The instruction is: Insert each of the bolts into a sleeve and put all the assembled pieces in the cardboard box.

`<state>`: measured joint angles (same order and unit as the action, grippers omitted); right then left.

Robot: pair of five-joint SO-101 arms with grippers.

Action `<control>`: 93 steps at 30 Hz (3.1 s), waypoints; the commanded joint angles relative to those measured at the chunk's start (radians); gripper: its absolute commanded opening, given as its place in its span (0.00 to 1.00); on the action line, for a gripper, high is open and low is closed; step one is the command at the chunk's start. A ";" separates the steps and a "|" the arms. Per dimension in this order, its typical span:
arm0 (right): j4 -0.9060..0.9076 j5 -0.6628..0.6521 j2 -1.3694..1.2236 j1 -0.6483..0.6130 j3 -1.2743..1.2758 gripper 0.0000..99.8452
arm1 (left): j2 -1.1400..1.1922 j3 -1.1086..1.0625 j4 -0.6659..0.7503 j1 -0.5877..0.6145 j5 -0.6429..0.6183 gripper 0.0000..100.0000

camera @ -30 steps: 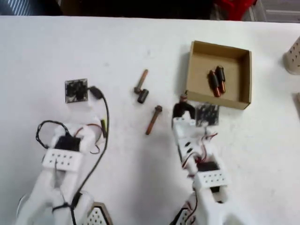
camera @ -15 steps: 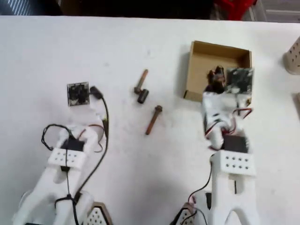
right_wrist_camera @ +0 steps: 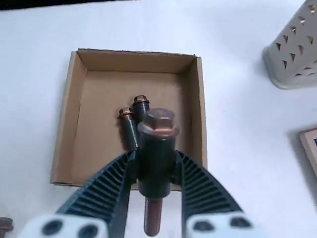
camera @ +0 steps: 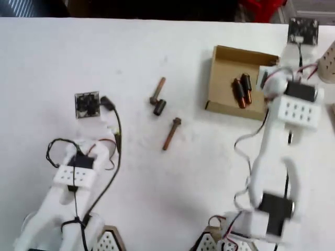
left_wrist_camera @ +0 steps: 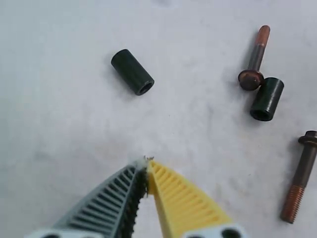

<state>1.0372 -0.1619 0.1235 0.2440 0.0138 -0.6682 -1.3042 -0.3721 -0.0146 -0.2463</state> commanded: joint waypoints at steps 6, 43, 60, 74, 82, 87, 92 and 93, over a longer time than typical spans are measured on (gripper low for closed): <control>0.343 -0.126 -0.495 0.027 -0.802 0.02 | 0.001 0.005 0.026 -0.001 0.040 0.02; 0.381 -0.262 -1.214 0.033 -1.381 0.18 | 0.001 0.005 0.006 -0.002 0.043 0.02; 0.688 -0.262 -0.766 -0.047 -1.138 0.03 | -0.007 0.011 0.000 0.030 0.043 0.02; 0.680 -0.137 -0.476 -0.374 -0.551 0.03 | -0.065 0.054 -0.163 0.111 0.087 0.02; 0.573 0.230 -0.486 -0.544 -0.519 0.03 | -0.295 -0.074 -0.307 0.189 0.341 0.02; 0.473 0.408 -0.555 -0.621 -0.497 0.03 | -0.426 -0.146 -0.307 0.194 0.347 0.02; 0.432 0.425 -0.657 -0.668 -0.502 0.06 | -0.506 -0.183 -0.307 0.193 0.347 0.02; 0.421 0.427 -0.676 -0.676 -0.502 0.08 | -0.512 -0.186 -0.307 0.193 0.347 0.02</control>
<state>1.4929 0.2447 -0.5194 -0.4005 -0.4772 -1.1408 -1.4929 -0.6759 0.1695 0.0928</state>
